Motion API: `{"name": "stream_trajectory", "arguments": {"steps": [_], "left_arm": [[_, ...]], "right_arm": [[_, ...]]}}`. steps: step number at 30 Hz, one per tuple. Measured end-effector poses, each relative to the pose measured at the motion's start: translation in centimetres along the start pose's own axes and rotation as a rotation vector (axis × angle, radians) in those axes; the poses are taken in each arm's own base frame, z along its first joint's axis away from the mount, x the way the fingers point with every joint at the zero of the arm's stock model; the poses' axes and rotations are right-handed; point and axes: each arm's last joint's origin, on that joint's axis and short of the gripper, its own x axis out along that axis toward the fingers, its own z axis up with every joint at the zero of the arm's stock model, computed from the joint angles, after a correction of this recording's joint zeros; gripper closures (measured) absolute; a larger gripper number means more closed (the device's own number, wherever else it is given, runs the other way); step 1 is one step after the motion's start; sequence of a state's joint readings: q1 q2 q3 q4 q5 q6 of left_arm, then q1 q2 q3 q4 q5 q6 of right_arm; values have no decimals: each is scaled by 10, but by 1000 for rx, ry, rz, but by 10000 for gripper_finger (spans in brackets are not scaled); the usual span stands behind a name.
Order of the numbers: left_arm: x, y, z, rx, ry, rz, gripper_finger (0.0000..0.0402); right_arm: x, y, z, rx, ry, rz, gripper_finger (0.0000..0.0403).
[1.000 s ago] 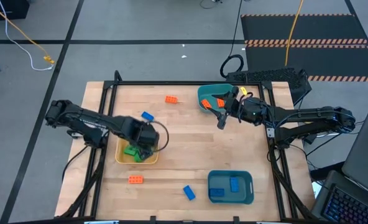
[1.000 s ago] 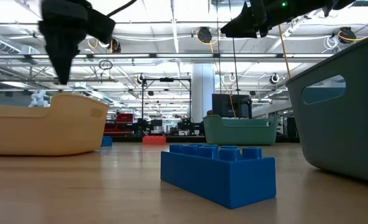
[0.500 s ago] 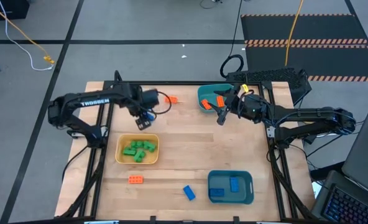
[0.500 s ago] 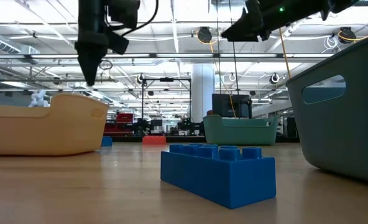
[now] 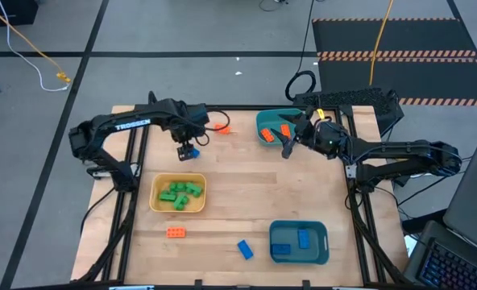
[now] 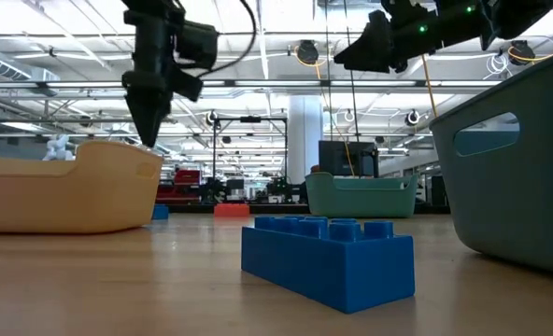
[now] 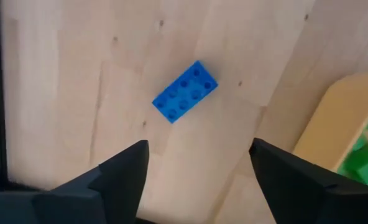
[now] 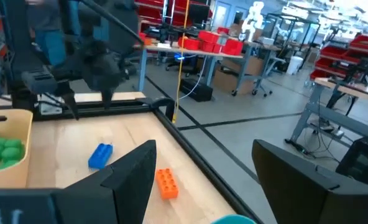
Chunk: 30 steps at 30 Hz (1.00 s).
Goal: Sort & place blocks by color
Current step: Put the blue game piece into the blue bin
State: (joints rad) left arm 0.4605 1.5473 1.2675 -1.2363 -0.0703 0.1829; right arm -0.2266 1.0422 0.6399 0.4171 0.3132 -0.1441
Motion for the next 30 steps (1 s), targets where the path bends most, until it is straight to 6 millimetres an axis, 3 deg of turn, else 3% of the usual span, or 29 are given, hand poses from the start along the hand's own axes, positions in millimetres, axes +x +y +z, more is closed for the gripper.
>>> {"name": "stream_trajectory", "arguments": {"steps": [13, 30], "left_arm": [[50, 3, 25, 260, 158, 23, 51], [90, 1, 32, 379, 217, -16, 46]], "right_arm": [[3, -12, -3, -52, -3, -51, 145], [3, -12, -6, -53, 25, -23, 145]]}}
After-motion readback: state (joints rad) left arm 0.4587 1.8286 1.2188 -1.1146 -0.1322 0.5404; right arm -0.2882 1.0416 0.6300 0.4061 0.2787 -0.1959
